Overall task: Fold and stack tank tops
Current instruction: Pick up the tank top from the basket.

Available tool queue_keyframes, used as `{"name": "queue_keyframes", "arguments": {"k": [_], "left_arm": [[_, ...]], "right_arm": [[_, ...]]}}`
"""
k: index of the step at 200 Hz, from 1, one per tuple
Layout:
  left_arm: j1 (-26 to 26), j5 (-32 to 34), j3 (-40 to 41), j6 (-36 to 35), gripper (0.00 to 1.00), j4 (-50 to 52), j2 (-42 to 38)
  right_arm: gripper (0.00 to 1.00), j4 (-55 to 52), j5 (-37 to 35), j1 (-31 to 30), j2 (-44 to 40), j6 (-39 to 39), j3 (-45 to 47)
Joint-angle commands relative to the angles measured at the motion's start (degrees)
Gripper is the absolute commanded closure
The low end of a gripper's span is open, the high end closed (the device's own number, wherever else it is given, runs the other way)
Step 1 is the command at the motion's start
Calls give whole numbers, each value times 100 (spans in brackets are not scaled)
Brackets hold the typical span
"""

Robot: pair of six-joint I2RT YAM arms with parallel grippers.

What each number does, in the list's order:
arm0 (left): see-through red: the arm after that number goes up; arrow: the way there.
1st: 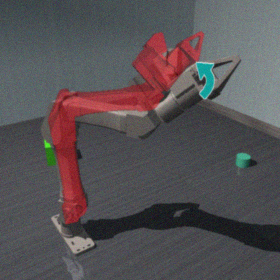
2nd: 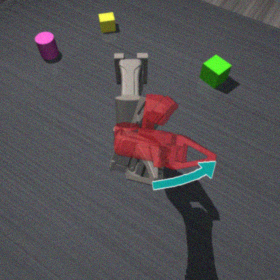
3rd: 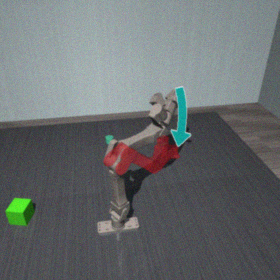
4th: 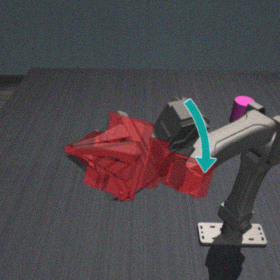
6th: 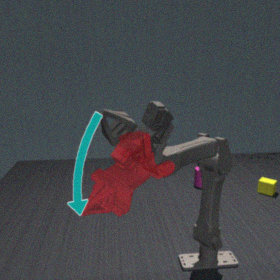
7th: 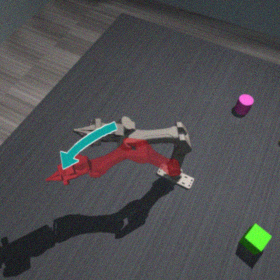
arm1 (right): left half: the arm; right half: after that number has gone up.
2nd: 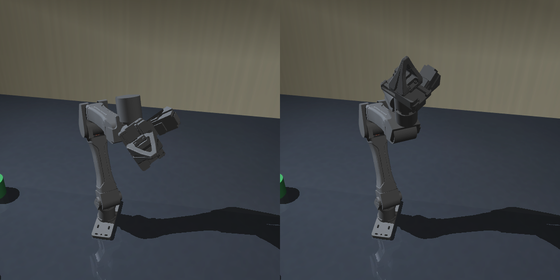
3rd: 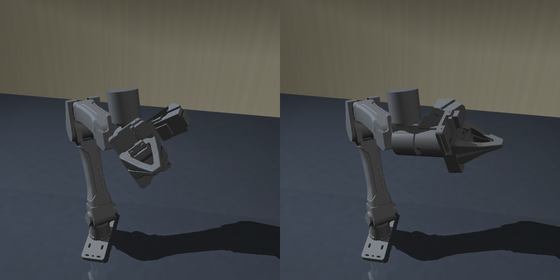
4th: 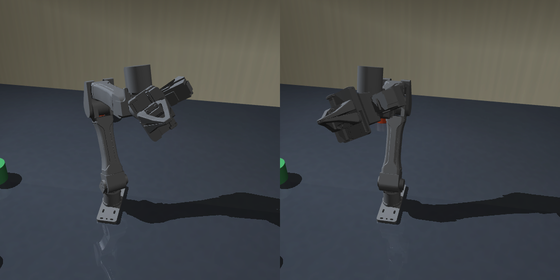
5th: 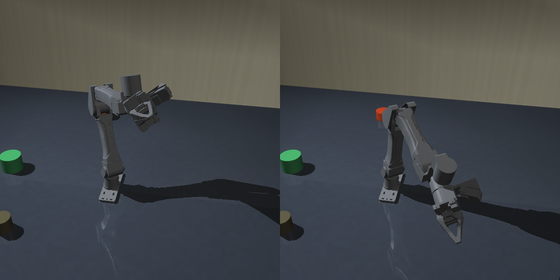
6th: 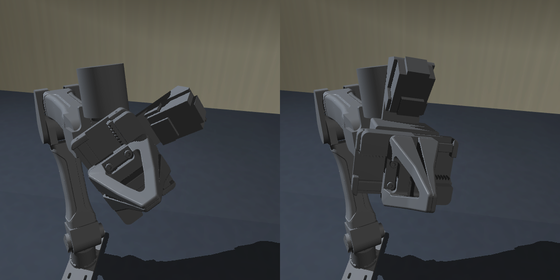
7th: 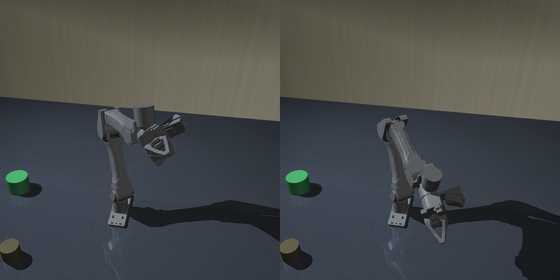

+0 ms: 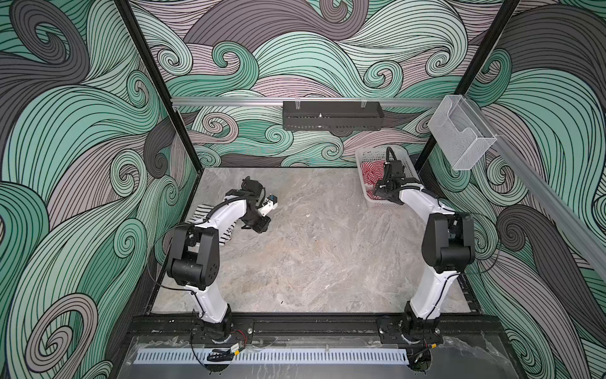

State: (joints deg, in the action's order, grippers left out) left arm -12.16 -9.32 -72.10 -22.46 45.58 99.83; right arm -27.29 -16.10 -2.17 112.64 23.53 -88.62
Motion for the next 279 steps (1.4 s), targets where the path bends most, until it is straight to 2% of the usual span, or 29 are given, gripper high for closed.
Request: {"name": "queue_keyframes", "arguments": {"k": [1,32,66,118,142,154,172,182,226,250,279], "left_arm": [[-36,-127,84,114,74,-82,-187],[-67,-193,239,172,74,-155,-262],[-108,-174,317,154,74,-137,-254],[-171,-150,332,180,74,-164,-184],[-189,-116,284,180,74,-137,-175],[-194,-101,266,180,74,-136,-166],[-207,-79,255,198,74,-129,-156],[-216,-70,249,202,74,-129,-143],[-243,-43,257,198,74,-128,-139],[-251,-41,223,247,74,-103,-111],[-277,-61,218,259,74,-142,-108]], "right_arm": [[18,-211,203,253,517,-49,-525],[19,-430,948,403,1246,0,-1200],[19,-512,1374,400,1655,-10,-1677],[21,-1422,1230,381,2517,-206,-2874],[31,-1607,1201,393,2672,-211,-3117],[48,-1605,1300,391,2614,-204,-3119],[85,-1438,1437,384,2352,-121,-2929],[100,-1224,1475,385,2129,-67,-2711],[100,-168,1519,389,926,-119,-1601],[100,1172,1592,314,-307,69,-152],[100,2398,1024,-75,-1835,-3,1258]]}}
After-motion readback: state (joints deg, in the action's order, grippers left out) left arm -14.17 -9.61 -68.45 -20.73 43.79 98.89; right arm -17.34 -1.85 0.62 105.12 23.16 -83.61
